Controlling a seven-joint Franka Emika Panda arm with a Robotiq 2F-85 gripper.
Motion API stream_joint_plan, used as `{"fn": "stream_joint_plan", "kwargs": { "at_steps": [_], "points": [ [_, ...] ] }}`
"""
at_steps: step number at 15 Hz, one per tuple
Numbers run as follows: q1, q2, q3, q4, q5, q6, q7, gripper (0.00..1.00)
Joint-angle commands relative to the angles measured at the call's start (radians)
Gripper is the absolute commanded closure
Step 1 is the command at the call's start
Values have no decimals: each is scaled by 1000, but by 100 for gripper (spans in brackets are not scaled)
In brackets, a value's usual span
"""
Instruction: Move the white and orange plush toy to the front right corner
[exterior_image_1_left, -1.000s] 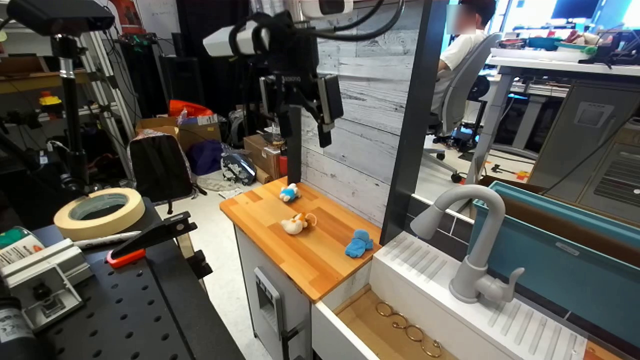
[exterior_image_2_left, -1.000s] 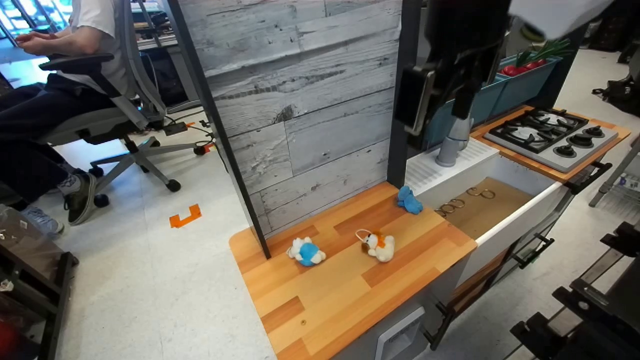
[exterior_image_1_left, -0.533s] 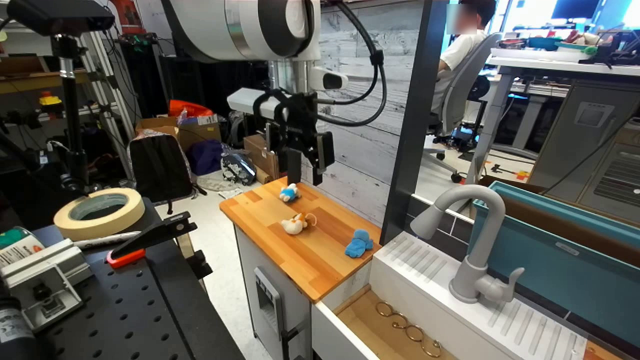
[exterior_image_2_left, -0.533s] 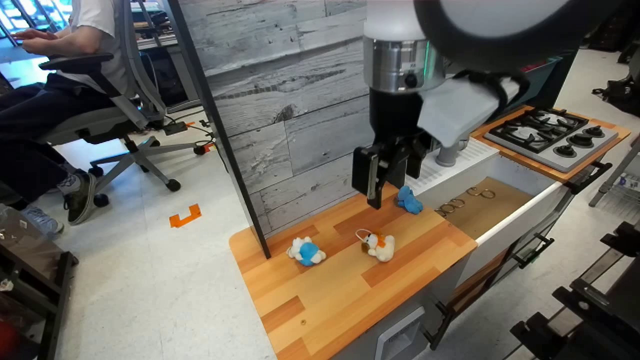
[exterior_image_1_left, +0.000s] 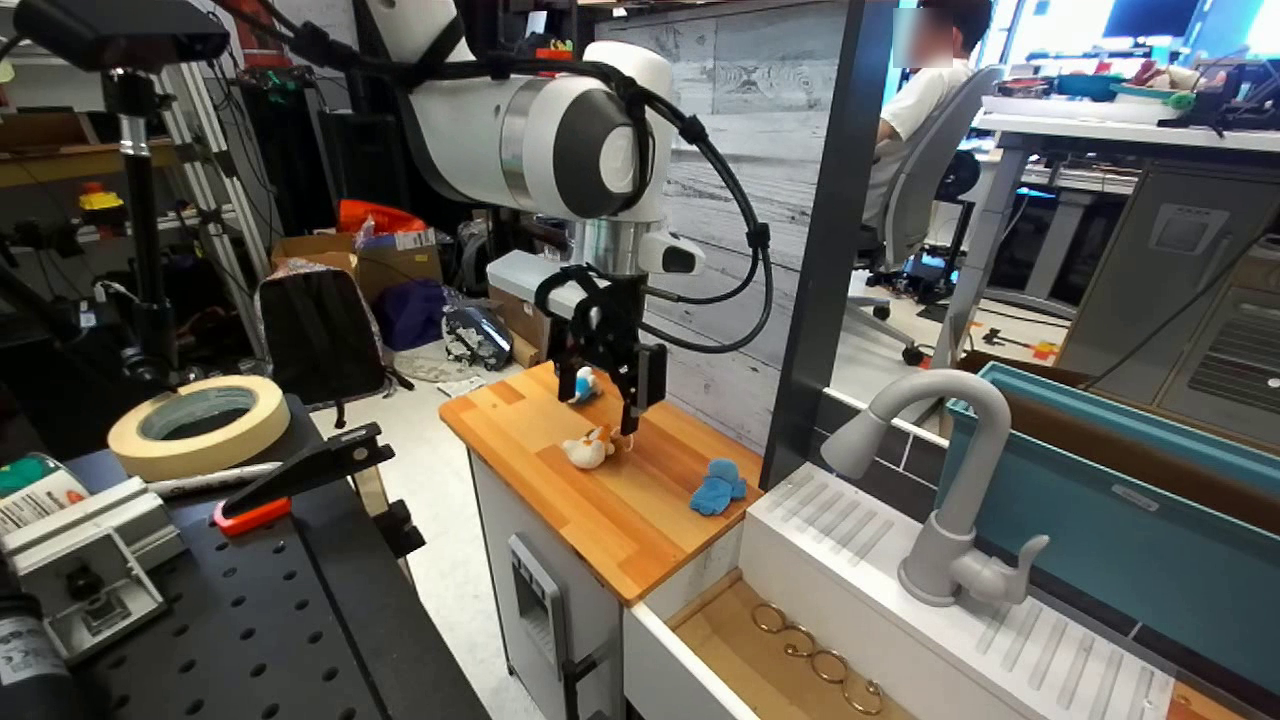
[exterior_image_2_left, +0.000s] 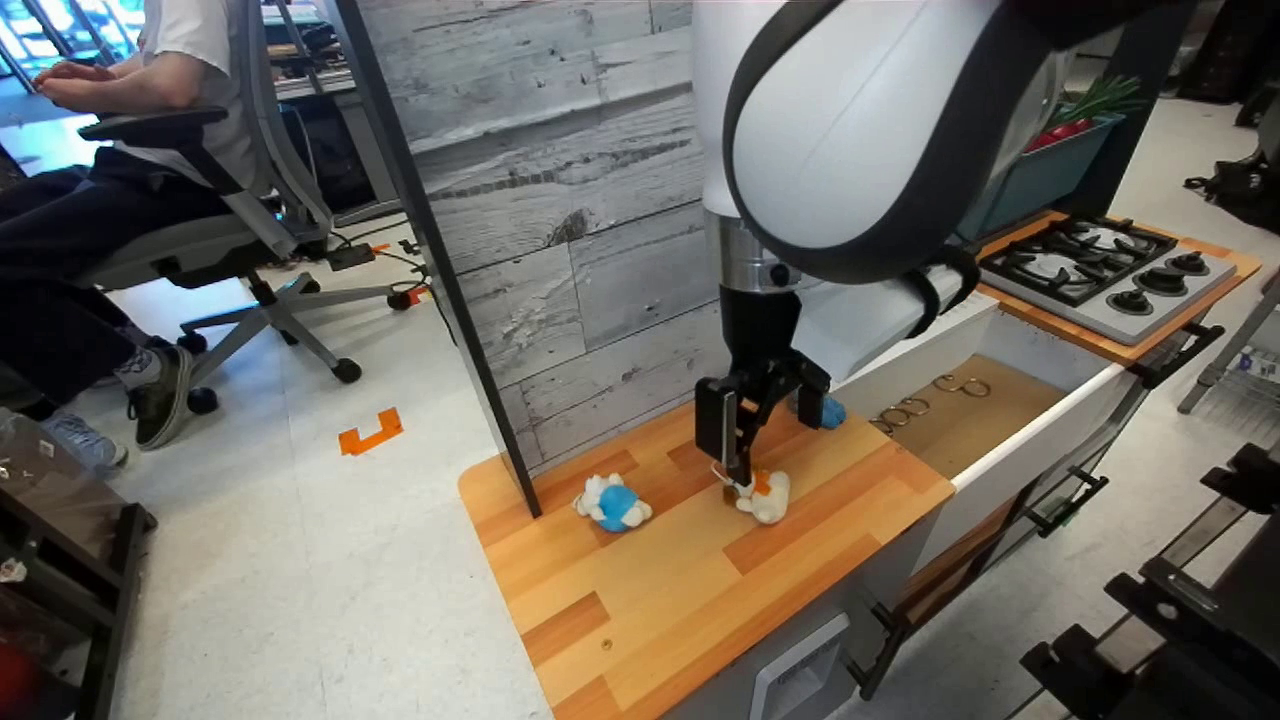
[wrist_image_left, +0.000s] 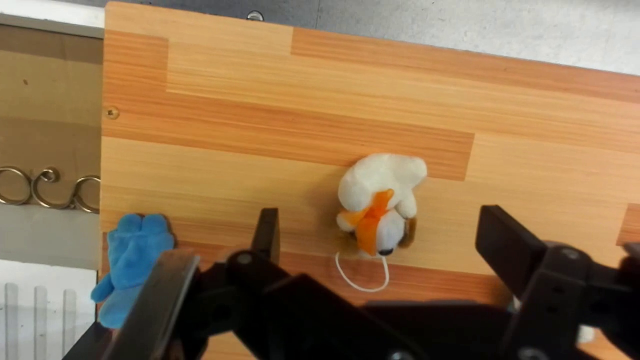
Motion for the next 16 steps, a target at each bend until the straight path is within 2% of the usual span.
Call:
{"fn": "stream_joint_plan", "kwargs": {
  "at_steps": [1, 15, 16],
  "points": [
    [-9, 64, 19, 115, 56, -105, -64, 0],
    [25, 278, -14, 405, 58, -323, -32, 0],
    [28, 291, -17, 424, 56, -331, -30, 9]
  ]
}}
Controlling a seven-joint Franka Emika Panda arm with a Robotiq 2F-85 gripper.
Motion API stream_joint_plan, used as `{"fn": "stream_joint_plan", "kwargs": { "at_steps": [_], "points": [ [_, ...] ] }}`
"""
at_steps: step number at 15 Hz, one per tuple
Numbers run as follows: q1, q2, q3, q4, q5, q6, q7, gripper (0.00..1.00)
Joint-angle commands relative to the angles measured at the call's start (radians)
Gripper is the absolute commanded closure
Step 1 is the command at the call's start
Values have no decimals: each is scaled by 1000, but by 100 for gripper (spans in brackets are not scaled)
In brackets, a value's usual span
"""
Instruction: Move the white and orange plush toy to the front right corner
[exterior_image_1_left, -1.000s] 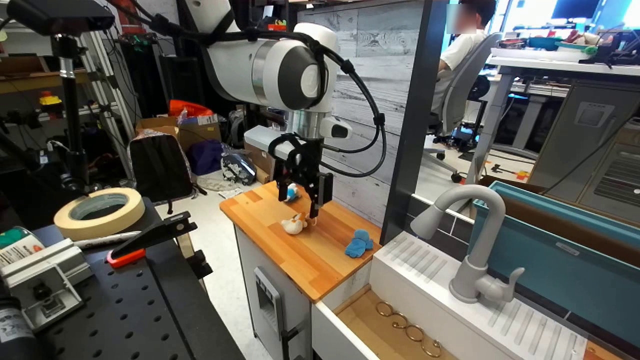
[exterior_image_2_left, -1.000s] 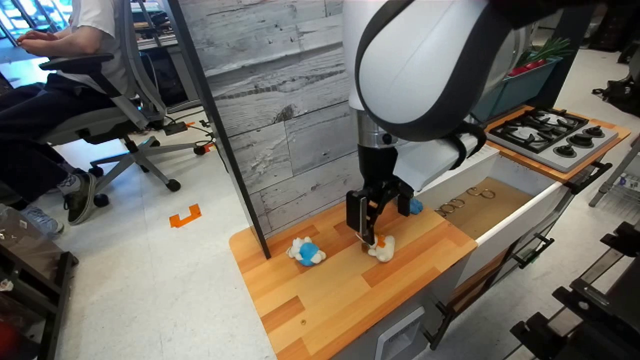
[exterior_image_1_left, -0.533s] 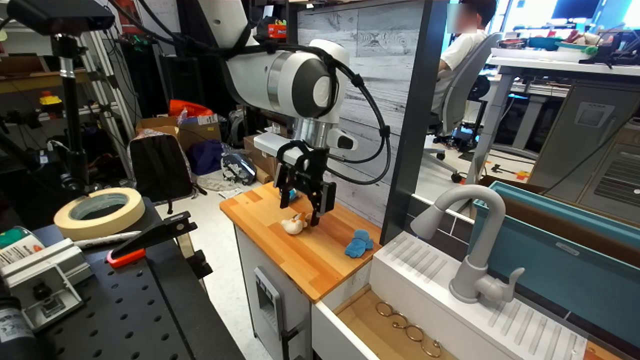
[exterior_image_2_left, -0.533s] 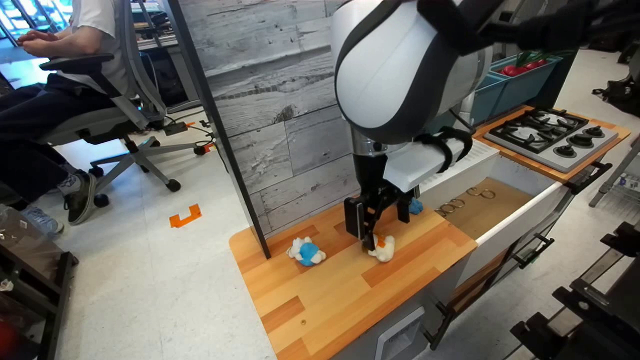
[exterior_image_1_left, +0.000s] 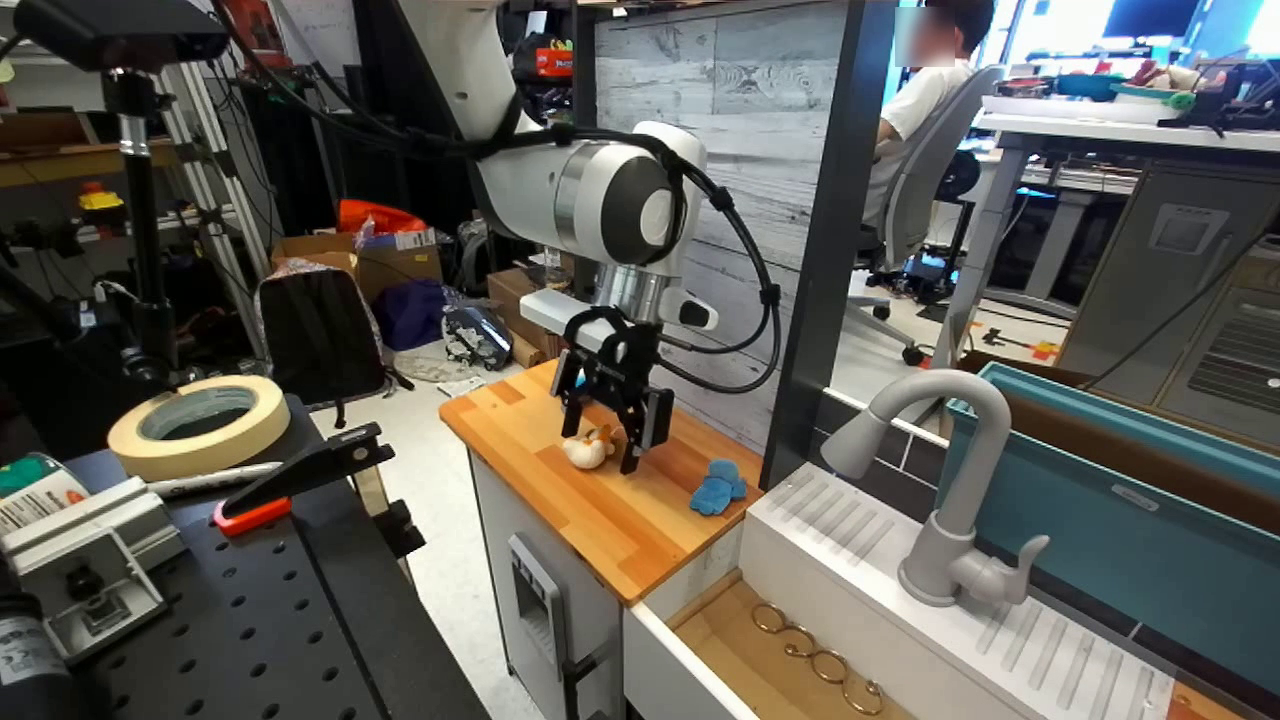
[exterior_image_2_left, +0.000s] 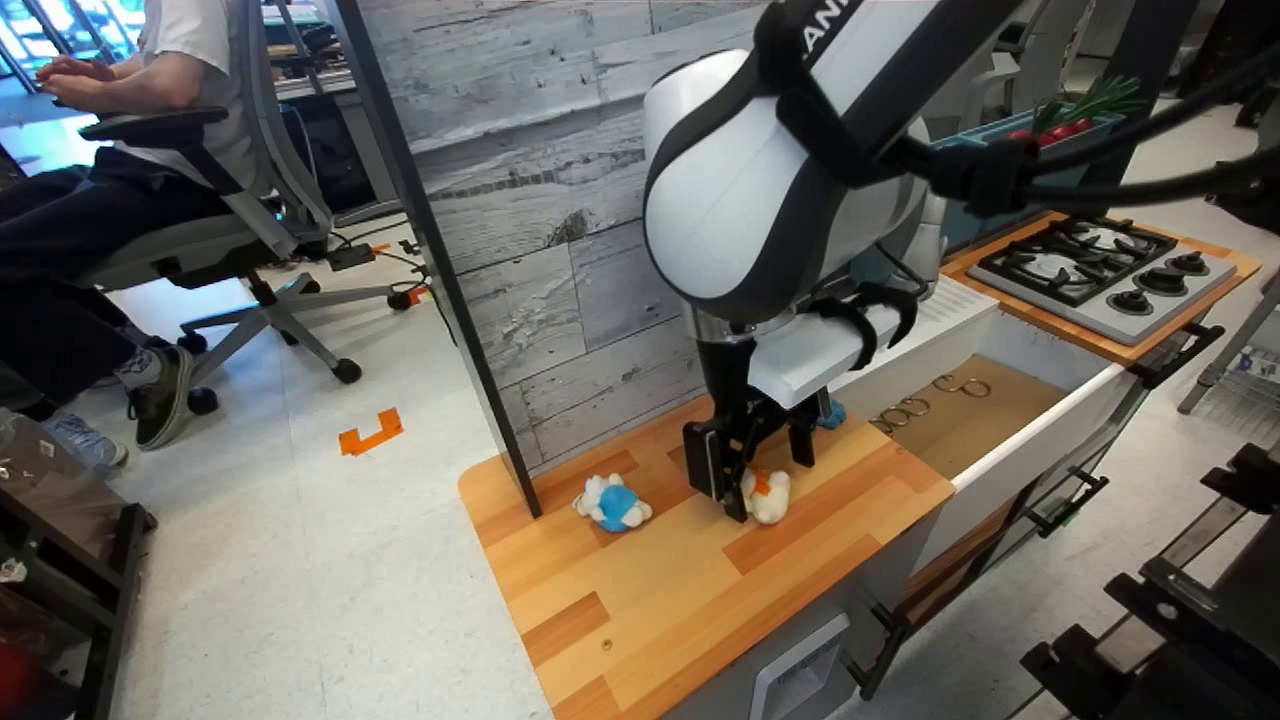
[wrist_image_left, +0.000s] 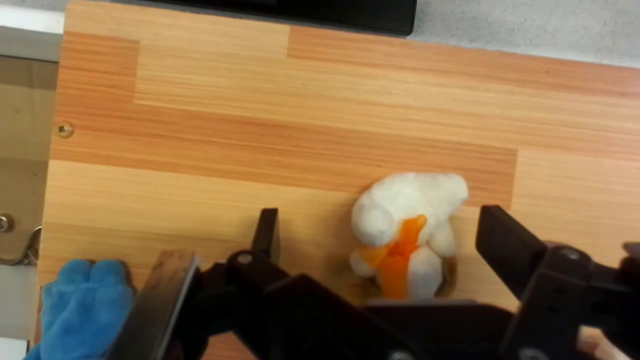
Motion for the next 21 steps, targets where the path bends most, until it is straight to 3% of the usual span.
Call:
{"fn": "stream_joint_plan", "kwargs": {
  "at_steps": [1, 6, 11, 21],
  "points": [
    [23, 73, -16, 118, 19, -70, 0, 26],
    [53, 93, -38, 160, -4, -98, 17, 65],
    [77, 36, -51, 112, -20, -57, 14, 98],
    [95, -209, -27, -229, -27, -13, -4, 96]
  ]
}}
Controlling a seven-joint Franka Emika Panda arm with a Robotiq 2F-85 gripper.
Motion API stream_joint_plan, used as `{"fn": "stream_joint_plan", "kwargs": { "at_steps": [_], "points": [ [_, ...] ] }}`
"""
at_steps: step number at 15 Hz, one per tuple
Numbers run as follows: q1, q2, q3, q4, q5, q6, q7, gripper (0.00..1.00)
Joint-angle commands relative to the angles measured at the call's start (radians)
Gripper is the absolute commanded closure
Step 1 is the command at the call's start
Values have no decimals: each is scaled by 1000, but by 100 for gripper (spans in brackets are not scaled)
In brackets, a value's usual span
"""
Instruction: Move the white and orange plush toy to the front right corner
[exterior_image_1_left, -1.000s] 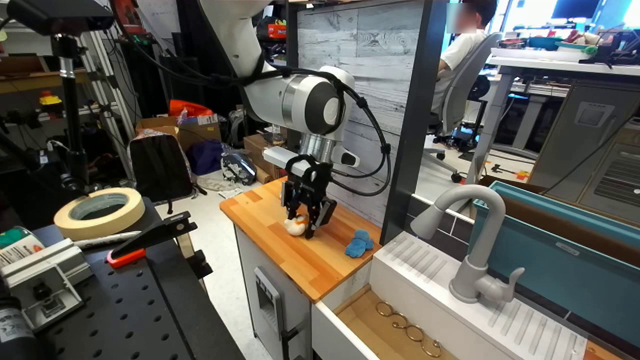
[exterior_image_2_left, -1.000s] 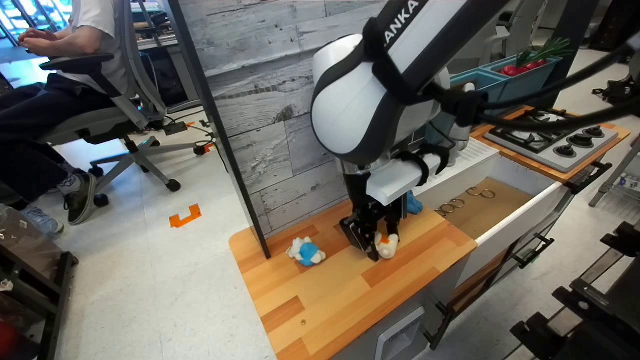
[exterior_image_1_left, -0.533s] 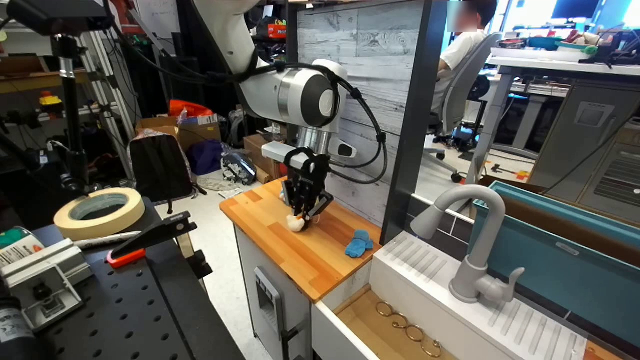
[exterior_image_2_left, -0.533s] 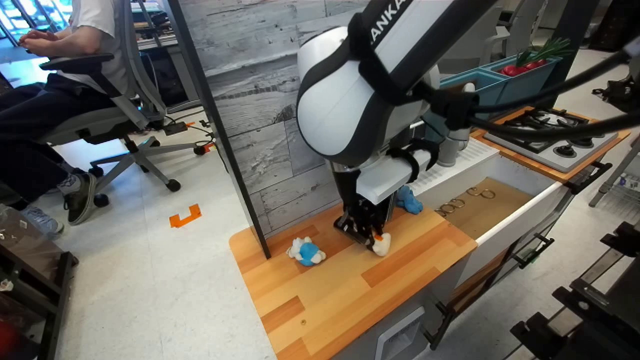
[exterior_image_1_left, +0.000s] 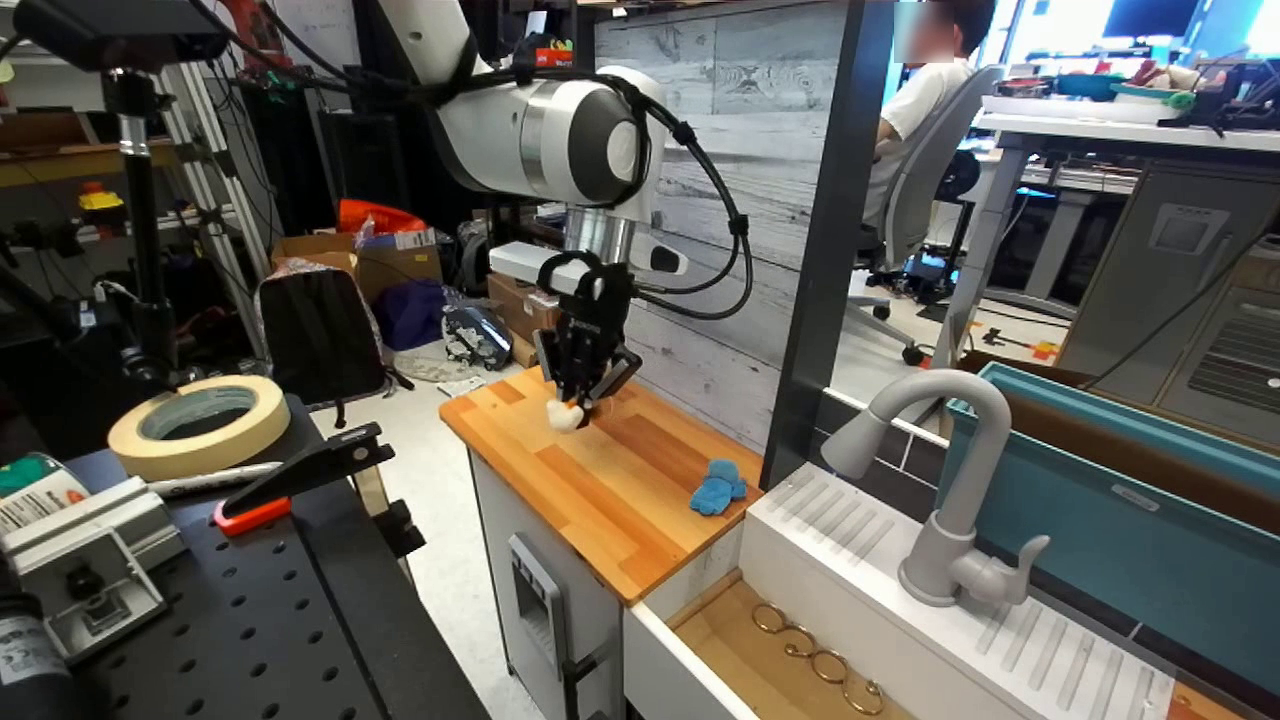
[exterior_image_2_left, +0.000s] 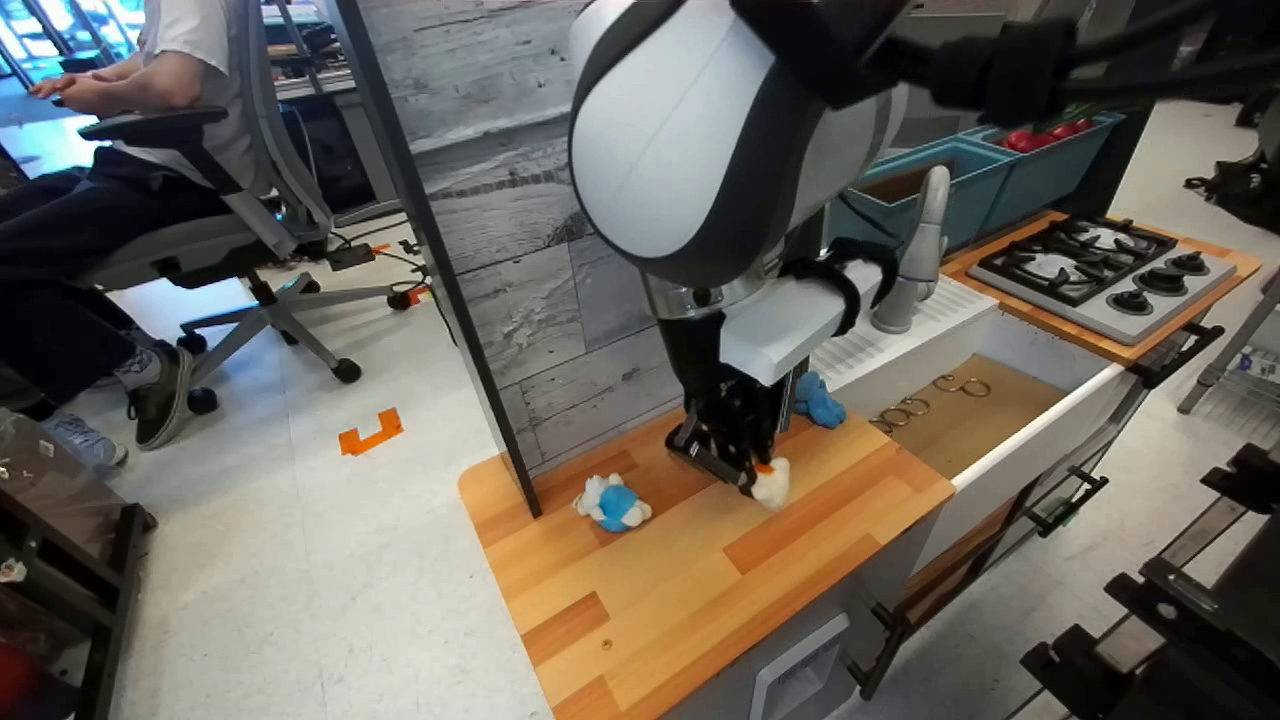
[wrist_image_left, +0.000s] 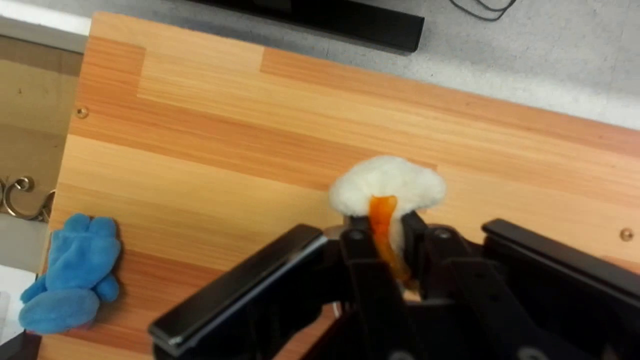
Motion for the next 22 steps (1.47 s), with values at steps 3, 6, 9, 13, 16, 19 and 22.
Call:
{"fn": "stream_joint_plan", "kwargs": {
  "at_steps": [3, 6, 9, 13, 16, 19, 22],
  "points": [
    [26, -148, -24, -277, -31, 94, 48, 96],
    [48, -166, -60, -355, -67, 199, 103, 96],
    [87, -165, -115, -393, -128, 288, 182, 96],
    [117, -145, -155, -400, -152, 300, 240, 96],
    [132, -140, -181, -400, -164, 298, 275, 96],
    [124, -141, -208, -392, -156, 299, 314, 96],
    [111, -132, -221, -380, -147, 282, 326, 96]
  ]
}}
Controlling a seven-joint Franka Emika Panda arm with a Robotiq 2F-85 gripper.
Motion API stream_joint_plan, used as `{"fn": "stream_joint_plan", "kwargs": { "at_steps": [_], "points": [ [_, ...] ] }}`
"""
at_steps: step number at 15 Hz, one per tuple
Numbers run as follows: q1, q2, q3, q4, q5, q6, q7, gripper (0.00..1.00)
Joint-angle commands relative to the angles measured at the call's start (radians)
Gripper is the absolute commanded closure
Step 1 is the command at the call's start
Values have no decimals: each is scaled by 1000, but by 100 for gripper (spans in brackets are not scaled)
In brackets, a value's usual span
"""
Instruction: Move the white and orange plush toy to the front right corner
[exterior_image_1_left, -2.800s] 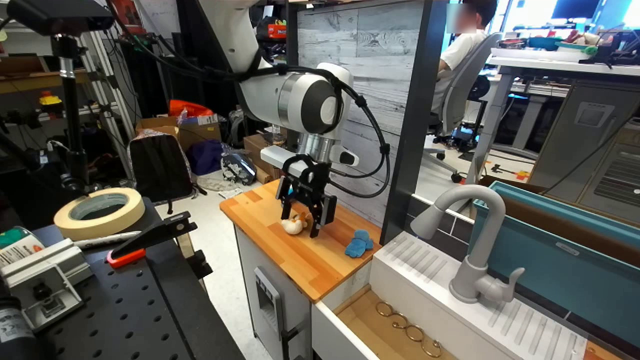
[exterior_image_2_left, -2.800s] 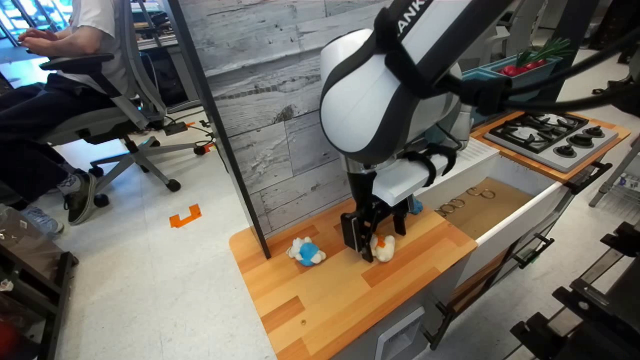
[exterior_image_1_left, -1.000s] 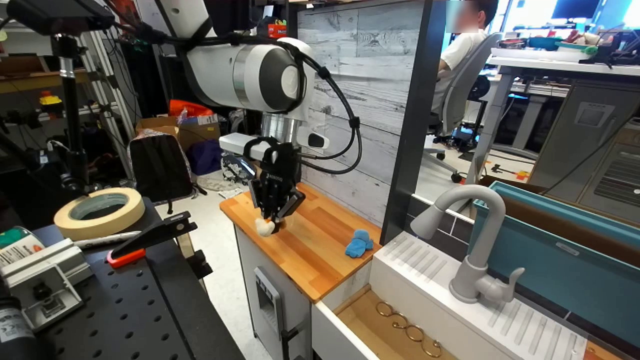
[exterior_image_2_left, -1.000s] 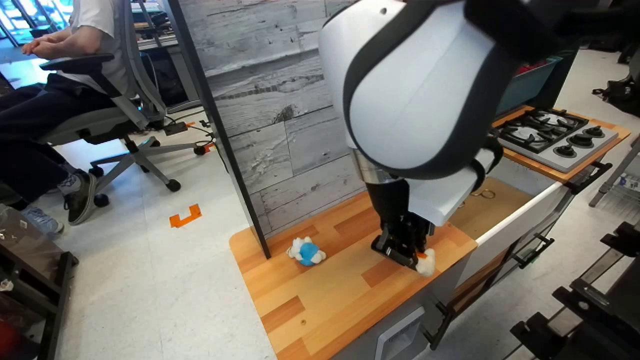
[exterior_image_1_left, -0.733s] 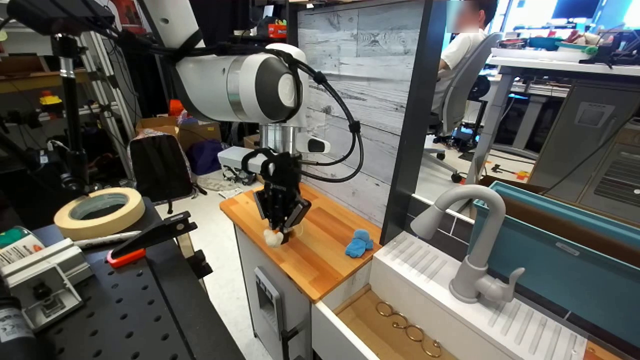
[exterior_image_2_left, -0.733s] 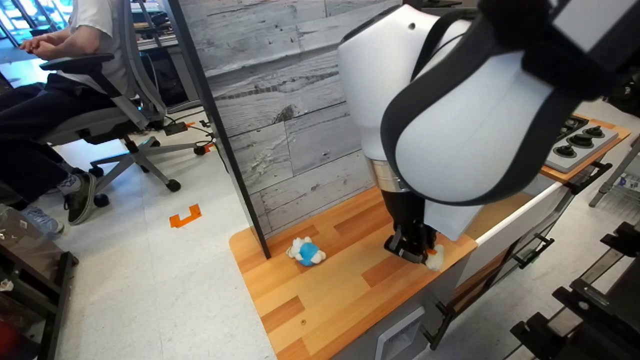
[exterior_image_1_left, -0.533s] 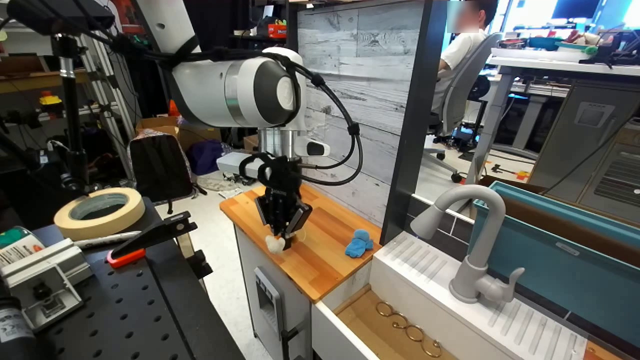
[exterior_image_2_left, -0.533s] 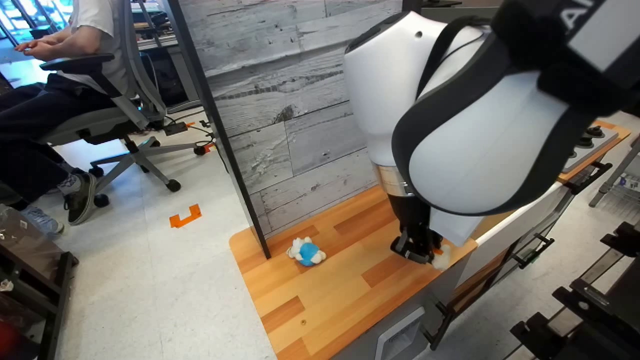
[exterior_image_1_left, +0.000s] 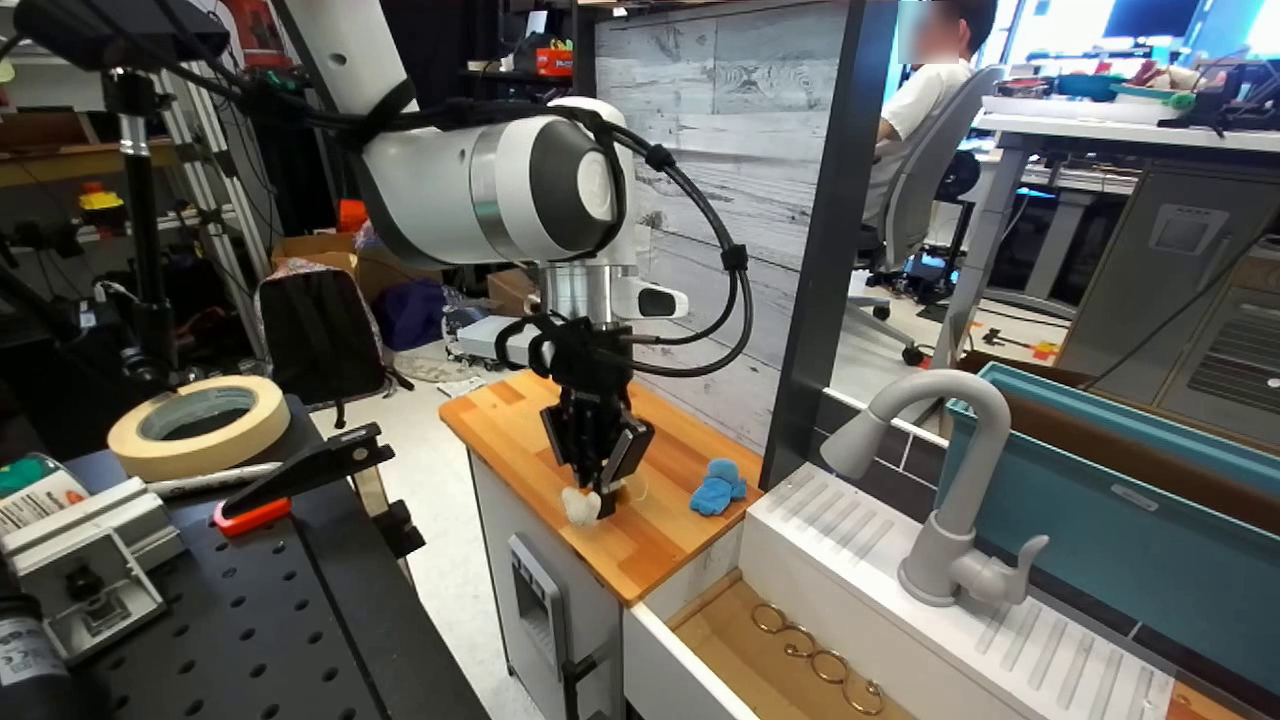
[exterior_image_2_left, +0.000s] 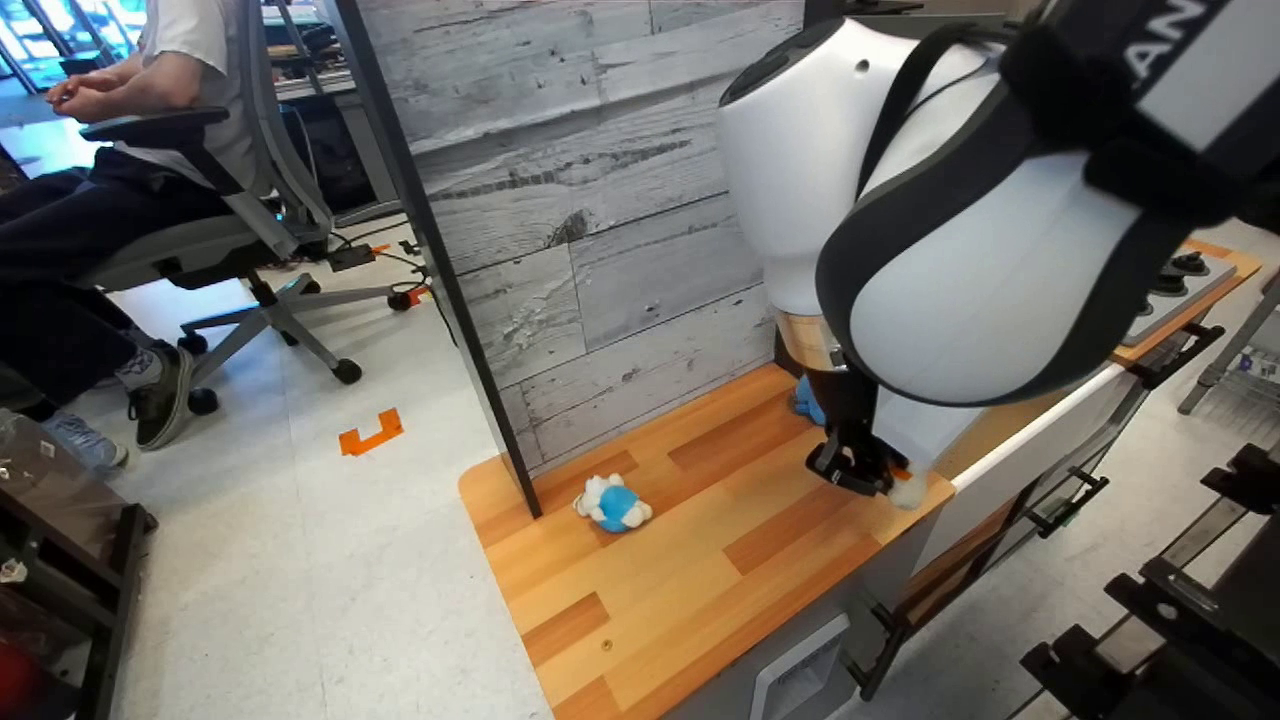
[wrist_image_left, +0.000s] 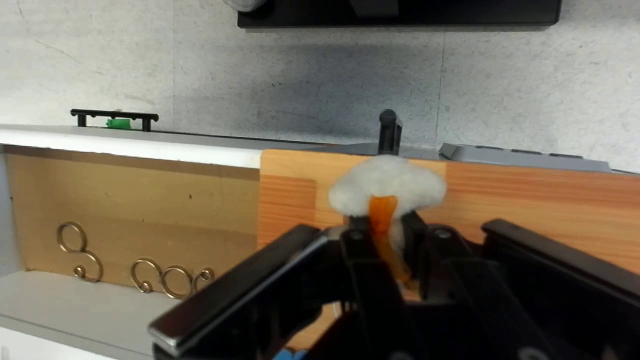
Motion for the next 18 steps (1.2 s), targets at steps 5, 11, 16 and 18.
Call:
{"fn": "stream_joint_plan", "kwargs": {
  "at_steps": [5, 11, 16, 18],
  "points": [
    [-3, 27, -21, 21, -6, -14, 23, 90],
    [-10, 38, -30, 48, -5, -18, 16, 29],
    [-10, -8, -9, 24, -6, -11, -13, 0],
    [-9, -51, 10, -16, -8, -5, -35, 0]
  ]
}}
